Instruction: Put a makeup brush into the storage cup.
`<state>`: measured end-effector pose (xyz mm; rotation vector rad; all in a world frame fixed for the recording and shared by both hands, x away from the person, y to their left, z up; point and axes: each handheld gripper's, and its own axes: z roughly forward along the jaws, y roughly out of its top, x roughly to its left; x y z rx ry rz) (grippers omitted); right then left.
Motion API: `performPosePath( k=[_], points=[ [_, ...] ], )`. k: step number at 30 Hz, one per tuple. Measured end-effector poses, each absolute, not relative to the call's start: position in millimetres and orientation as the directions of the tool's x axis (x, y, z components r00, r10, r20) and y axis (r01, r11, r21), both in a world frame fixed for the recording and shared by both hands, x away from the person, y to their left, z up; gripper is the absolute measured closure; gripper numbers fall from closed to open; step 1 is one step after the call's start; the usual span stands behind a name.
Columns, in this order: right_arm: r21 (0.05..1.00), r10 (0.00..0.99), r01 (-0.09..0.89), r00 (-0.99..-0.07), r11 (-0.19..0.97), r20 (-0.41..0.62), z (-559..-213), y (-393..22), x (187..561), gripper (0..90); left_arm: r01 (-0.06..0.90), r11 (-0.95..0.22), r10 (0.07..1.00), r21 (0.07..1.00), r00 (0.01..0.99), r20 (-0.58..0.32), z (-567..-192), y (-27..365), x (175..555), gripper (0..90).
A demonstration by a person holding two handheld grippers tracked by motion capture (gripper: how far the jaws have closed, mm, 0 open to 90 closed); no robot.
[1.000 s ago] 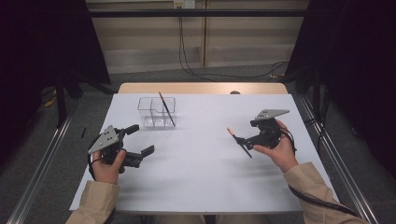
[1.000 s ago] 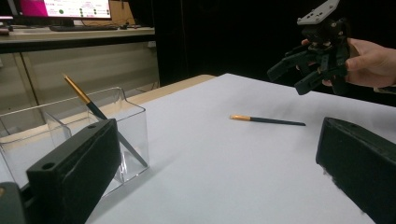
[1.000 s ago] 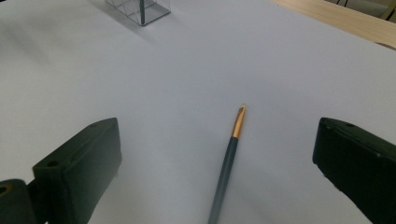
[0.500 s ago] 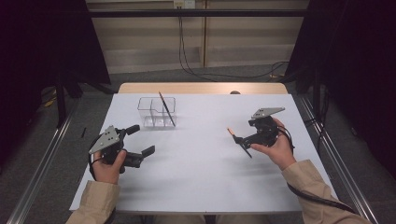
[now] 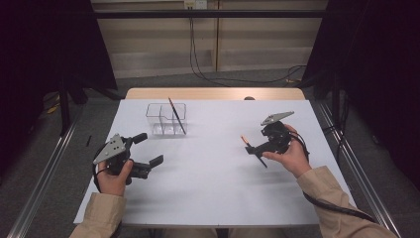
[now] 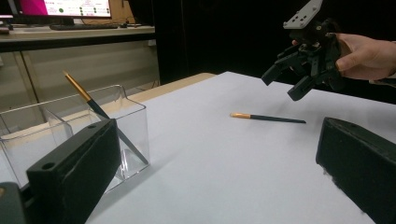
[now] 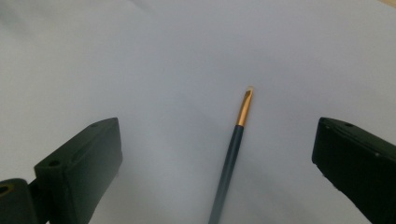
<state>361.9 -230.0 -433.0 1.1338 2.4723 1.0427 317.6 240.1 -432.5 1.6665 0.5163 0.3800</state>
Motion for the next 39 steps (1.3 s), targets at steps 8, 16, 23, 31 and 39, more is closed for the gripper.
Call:
performPosePath(
  k=[8, 16, 23, 31, 39],
  points=[
    [0.628, 0.726, 0.596, -0.684, 0.5, 0.071, -435, -225, 369, 3.3, 0.118, -0.114, 0.542, 0.986, 0.839, -0.038, -432, 242, 315, 0.0],
    [0.549, 0.726, 0.635, -0.684, 0.544, 0.072, -435, -220, 373, 4.5, 0.12, -0.124, 0.541, 0.985, 0.84, -0.034, -432, 240, 313, 0.0],
    [0.497, 0.731, 0.654, -0.68, 0.57, 0.057, -434, -220, 375, 6.8, 0.116, -0.122, 0.543, 0.986, 0.839, -0.032, -431, 241, 312, 0.0],
    [0.415, 0.724, 0.667, -0.69, 0.619, 0.028, -435, -215, 375, 8.6, 0.118, -0.123, 0.544, 0.985, 0.839, -0.032, -431, 240, 313, 0.0],
    [0.359, 0.718, 0.678, -0.695, 0.641, 0.031, -439, -213, 376, 12.4, 0.117, -0.124, 0.544, 0.985, 0.838, -0.031, -431, 241, 313, 0.0]
  ],
)
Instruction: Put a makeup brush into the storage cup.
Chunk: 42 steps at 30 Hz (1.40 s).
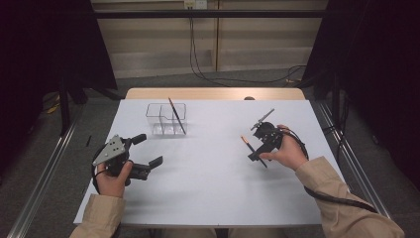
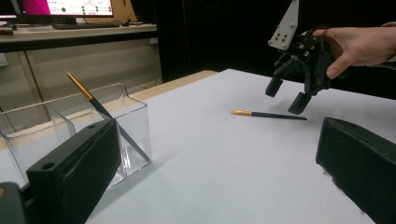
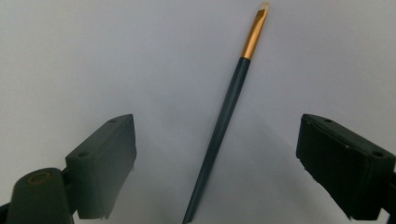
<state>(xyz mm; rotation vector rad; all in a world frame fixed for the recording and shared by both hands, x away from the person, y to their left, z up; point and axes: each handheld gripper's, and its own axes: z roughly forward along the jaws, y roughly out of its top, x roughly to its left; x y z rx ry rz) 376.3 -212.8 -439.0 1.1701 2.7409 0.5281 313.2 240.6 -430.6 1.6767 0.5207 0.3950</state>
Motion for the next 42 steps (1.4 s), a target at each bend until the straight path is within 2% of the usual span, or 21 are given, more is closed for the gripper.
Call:
performPosePath(
  k=[6, 12, 19, 28, 32, 37, 42],
  points=[
    [0.327, 0.708, 0.676, -0.705, 0.66, 0.03, -442, -212, 375, 18.2, 0.118, -0.123, 0.543, 0.985, 0.839, -0.033, -431, 240, 313, 0.0],
    [0.278, 0.7, 0.679, -0.714, 0.68, 0.033, -445, -211, 373, 27.8, 0.121, -0.121, 0.54, 0.985, 0.841, -0.037, -431, 239, 313, 0.0],
    [0.266, 0.69, 0.669, -0.723, 0.694, 0.02, -449, -215, 375, 38.1, 0.12, -0.128, 0.539, 0.984, 0.842, -0.033, -432, 239, 314, 0.0],
    [0.251, 0.68, 0.663, -0.732, 0.705, 0.025, -454, -220, 375, 45.9, 0.126, -0.126, 0.541, 0.984, 0.84, -0.038, -432, 238, 314, 0.0],
    [0.253, 0.676, 0.66, -0.736, 0.707, 0.03, -453, -218, 374, 54.6, 0.128, -0.128, 0.54, 0.983, 0.841, -0.039, -433, 238, 315, 0.0],
    [0.247, 0.667, 0.651, -0.745, 0.718, 0.024, -453, -216, 373, 56.8, 0.127, -0.128, 0.536, 0.984, 0.843, -0.039, -433, 237, 315, 0.0],
    [0.244, 0.665, 0.651, -0.746, 0.719, 0.031, -453, -215, 373, 64.1, 0.131, -0.127, 0.535, 0.983, 0.844, -0.043, -434, 237, 316, 0.0]
  ],
)
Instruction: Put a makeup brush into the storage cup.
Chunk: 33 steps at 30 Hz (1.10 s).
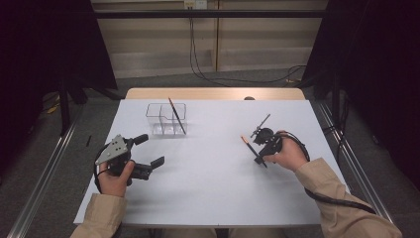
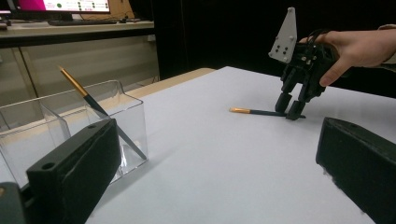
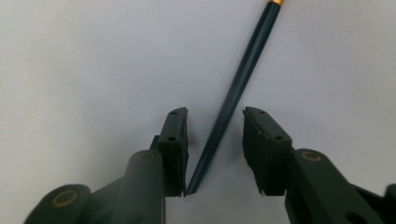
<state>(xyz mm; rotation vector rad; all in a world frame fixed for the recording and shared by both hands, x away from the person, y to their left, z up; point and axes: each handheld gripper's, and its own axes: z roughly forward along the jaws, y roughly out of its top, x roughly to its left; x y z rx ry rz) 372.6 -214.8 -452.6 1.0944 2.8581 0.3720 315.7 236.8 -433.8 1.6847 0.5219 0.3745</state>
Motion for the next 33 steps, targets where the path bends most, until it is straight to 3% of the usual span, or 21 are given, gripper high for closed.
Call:
performPosePath(
  k=[8, 17, 33],
  points=[
    [0.219, 0.649, 0.641, -0.76, 0.735, 0.046, -452, -210, 372, 84.2, 0.128, -0.127, 0.538, 0.984, 0.842, -0.04, -433, 236, 315, 0.0],
    [0.19, 0.644, 0.638, -0.764, 0.746, 0.04, -451, -206, 373, 84.9, 0.126, -0.136, 0.536, 0.983, 0.843, -0.034, -434, 237, 315, 0.0],
    [0.25, 0.666, 0.661, -0.742, 0.707, 0.079, -452, -217, 371, 85.1, 0.133, -0.145, 0.537, 0.981, 0.843, -0.035, -434, 236, 315, 0.0]
  ],
)
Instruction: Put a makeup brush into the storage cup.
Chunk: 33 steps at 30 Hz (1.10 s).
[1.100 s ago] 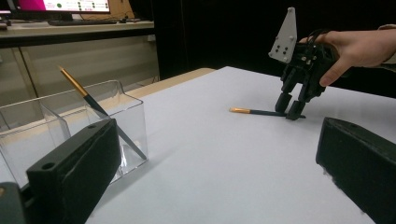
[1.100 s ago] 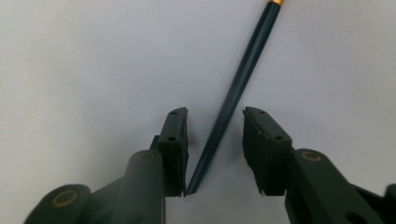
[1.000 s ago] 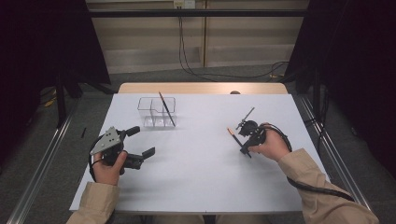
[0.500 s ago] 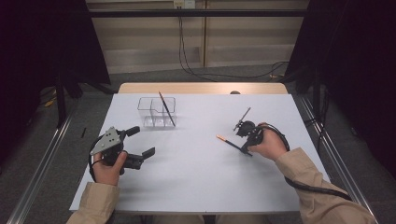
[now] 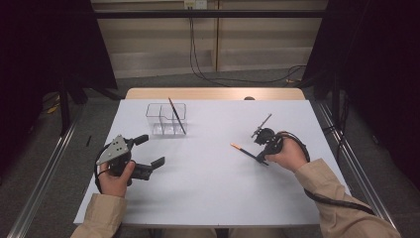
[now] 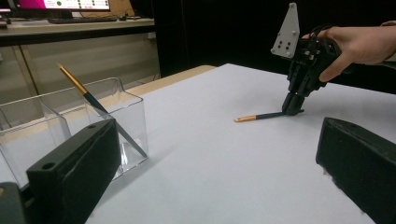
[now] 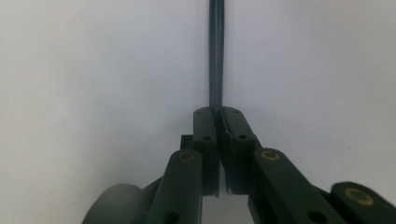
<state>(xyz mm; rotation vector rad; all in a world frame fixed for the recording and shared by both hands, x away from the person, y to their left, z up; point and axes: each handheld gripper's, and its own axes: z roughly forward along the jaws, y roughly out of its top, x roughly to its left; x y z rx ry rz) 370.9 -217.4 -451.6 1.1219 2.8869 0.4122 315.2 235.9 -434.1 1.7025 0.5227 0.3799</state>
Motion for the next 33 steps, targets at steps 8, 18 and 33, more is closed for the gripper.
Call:
performPosePath(
  k=[8, 18, 33],
  points=[
    [0.278, 0.684, 0.68, -0.723, 0.679, 0.098, -451, -225, 369, 85.1, 0.126, -0.147, 0.537, 0.981, 0.843, -0.028, -434, 235, 315, 0.0],
    [0.318, 0.689, 0.685, -0.715, 0.656, 0.117, -448, -228, 369, 85.2, 0.131, -0.144, 0.534, 0.981, 0.845, -0.034, -435, 234, 316, 0.0],
    [0.473, 0.692, 0.666, -0.706, 0.577, 0.149, -446, -231, 360, 85.2, 0.135, -0.143, 0.531, 0.98, 0.846, -0.039, -436, 233, 316, 0.0]
  ],
)
